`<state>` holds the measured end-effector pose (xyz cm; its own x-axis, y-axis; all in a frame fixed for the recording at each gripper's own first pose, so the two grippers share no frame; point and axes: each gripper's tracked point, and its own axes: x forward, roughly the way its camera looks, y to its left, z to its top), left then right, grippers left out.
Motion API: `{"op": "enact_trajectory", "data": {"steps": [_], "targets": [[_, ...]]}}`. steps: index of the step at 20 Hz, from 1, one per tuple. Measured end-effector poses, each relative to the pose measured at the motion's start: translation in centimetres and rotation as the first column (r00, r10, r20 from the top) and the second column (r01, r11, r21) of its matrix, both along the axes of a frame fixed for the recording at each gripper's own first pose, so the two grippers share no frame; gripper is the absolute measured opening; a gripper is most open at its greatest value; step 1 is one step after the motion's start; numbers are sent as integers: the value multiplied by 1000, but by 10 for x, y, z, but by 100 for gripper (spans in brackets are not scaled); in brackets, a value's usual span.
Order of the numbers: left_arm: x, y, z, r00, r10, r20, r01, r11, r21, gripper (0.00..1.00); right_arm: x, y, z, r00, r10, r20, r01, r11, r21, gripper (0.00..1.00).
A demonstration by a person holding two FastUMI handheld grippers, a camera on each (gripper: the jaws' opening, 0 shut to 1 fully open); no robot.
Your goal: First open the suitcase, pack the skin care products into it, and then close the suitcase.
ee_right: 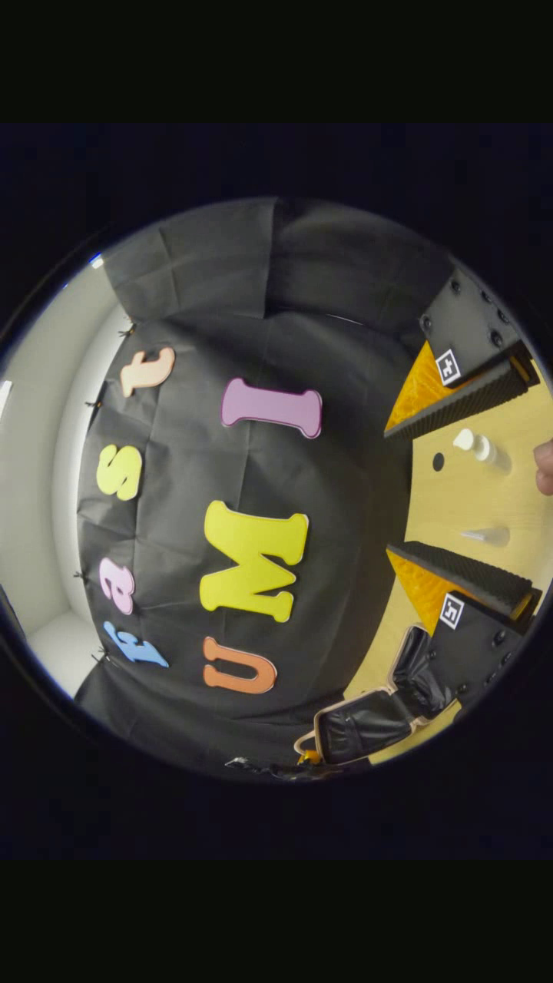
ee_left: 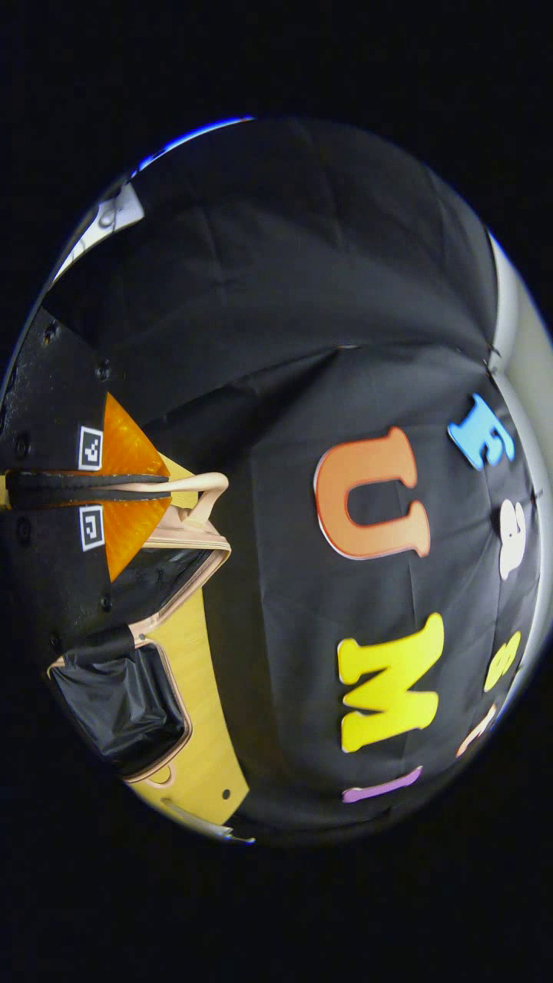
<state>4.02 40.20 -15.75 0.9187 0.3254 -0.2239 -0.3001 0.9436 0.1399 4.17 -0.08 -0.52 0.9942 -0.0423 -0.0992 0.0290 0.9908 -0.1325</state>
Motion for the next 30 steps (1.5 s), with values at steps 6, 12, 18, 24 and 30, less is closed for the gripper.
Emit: {"op": "enact_trajectory", "data": {"steps": [6, 12, 18, 24, 30], "targets": [[22, 66, -150, 989, 35, -146, -78, 951, -300, 3, 2, 20, -8, 999, -16, -44, 13, 998, -65, 79], [30, 64, -184, 981, -10, -193, -72, 908, -413, 7, 4, 52, -25, 995, 28, -96, -35, 997, -68, 79], [16, 50, -121, 977, 113, -182, -139, 981, -136, 73, 4, 43, -34, 994, 50, -95, -51, 999, -9, 78], [2, -117, 9, 995, 100, 28, -100, 995, 12, 89, -5, 4, -45, 992, 85, -91, -75, 991, 110, 80], [-3, -322, 41, 990, -64, 129, 73, 995, -63, 98, -19, -56, -62, 992, 86, -97, -71, 986, 149, 79]]}}
